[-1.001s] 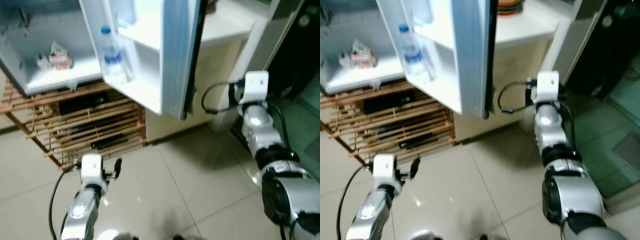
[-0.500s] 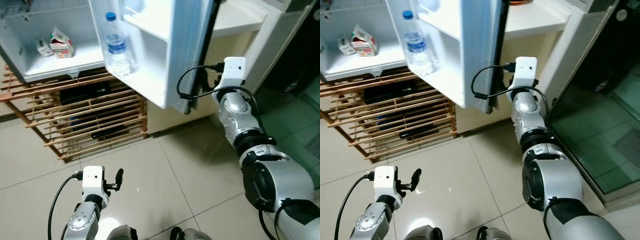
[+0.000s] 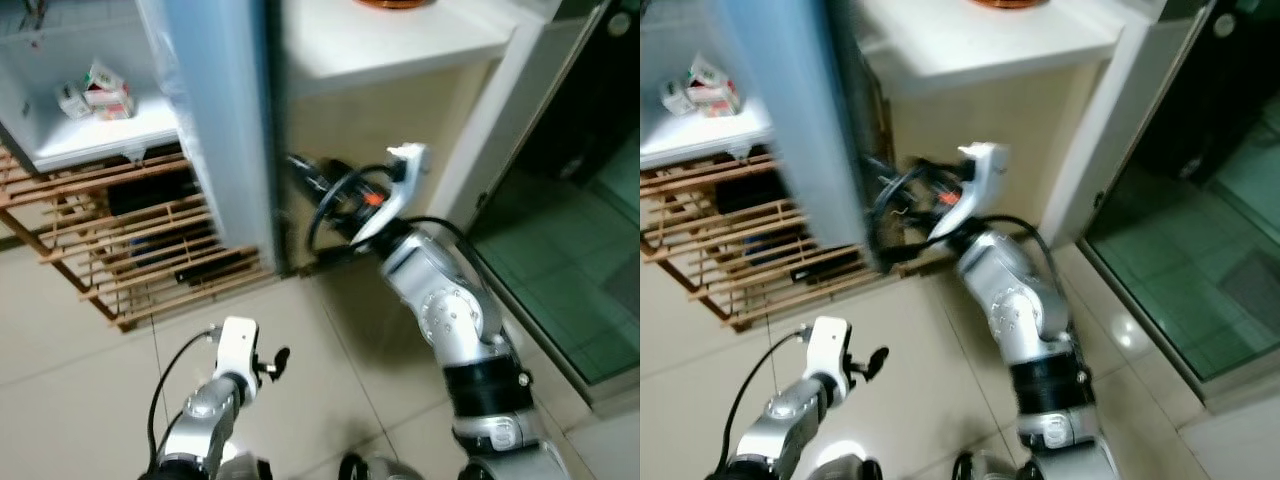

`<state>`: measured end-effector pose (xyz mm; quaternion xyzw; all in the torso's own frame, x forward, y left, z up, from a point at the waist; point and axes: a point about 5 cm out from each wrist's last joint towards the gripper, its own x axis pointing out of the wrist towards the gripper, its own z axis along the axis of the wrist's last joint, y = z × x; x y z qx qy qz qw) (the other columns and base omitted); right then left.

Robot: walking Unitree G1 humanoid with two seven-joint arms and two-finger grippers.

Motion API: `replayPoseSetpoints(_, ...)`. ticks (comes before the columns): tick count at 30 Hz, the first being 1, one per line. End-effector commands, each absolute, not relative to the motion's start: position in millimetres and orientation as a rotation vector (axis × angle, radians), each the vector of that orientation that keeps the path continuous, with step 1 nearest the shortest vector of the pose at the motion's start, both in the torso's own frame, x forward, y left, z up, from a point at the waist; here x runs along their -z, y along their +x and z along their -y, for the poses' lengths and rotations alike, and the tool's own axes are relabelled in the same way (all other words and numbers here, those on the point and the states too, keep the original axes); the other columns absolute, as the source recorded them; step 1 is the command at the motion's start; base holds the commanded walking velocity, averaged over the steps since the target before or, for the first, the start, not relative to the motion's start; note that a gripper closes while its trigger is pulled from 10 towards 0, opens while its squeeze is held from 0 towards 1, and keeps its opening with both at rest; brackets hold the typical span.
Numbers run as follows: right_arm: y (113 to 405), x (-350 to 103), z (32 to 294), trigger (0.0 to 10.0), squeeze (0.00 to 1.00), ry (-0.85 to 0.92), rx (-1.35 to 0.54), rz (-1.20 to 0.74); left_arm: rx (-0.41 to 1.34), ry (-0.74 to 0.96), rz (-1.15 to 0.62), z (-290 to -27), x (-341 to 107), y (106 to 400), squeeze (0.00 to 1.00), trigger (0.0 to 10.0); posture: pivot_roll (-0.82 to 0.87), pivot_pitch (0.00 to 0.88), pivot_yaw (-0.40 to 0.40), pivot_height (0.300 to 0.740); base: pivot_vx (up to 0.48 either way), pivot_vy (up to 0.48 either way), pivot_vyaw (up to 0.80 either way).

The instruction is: Restocking fridge

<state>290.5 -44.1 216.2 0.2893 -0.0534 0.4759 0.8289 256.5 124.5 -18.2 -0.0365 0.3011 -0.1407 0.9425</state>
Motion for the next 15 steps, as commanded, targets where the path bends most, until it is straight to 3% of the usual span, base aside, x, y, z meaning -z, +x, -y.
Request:
replayPoseSetpoints(1, 294, -204, 60, 10.0, 0.0, 0.599, -0.941, 0.076, 0.312, -0.091, -0.61, -119, 16, 261, 0.0, 10.0, -0.13, 0.0, -0.013, 0.74, 0.0, 0.0, 0.0)
replayPoseSetpoints(3, 301, -195, 70, 10.0, 0.0, 0.573, -0.863, 0.045, 0.322, -0.098, -0.594, -115, 12, 267, 0.0, 10.0, -0.14, 0.0, -0.013, 0.74, 0.0, 0.0, 0.0)
replayPoseSetpoints(4, 325, -162, 108, 10.0, 0.0, 0.41, -0.537, -0.031, 0.362, -0.126, -0.488, -106, -6, 280, 0.0, 10.0, -0.14, 0.0, -0.014, 0.74, 0.0, 0.0, 0.0)
replayPoseSetpoints(7, 328, -144, 137, 10.0, 0.0, 0.256, -0.332, -0.106, 0.396, -0.12, -0.417, -101, -18, 289, 0.0, 10.0, -0.14, 0.0, -0.017, 0.74, 0.0, 0.0, 0.0)
replayPoseSetpoints(9, 327, -125, 174, 10.0, 0.0, 0.115, -0.098, -0.171, 0.418, -0.166, -0.259, -96, -50, 306, 0.0, 10.0, -0.12, 0.0, -0.022, 0.74, 0.0, 0.0, 0.0)
replayPoseSetpoints(12, 320, -105, 200, 10.0, 0.0, 0.03, 0.053, -0.208, 0.381, -0.181, -0.068, -100, -92, 323, 0.0, 10.0, -0.1, 0.0, -0.027, 0.74, 0.0, 0.0, 0.0)
replayPoseSetpoints(14, 319, -101, 202, 10.0, 0.0, 0.008, 0.065, -0.212, 0.372, -0.178, -0.034, -101, -99, 326, 0.0, 10.0, -0.1, 0.0, -0.027, 0.74, 0.0, 0.0, 0.0)
replayPoseSetpoints(15, 316, -93, 200, 10.0, 0.0, -0.027, 0.062, -0.21, 0.351, -0.155, 0.066, -103, -122, 332, 0.0, 10.0, -0.08, 0.0, -0.026, 0.74, 0.0, 0.0, 0.0)
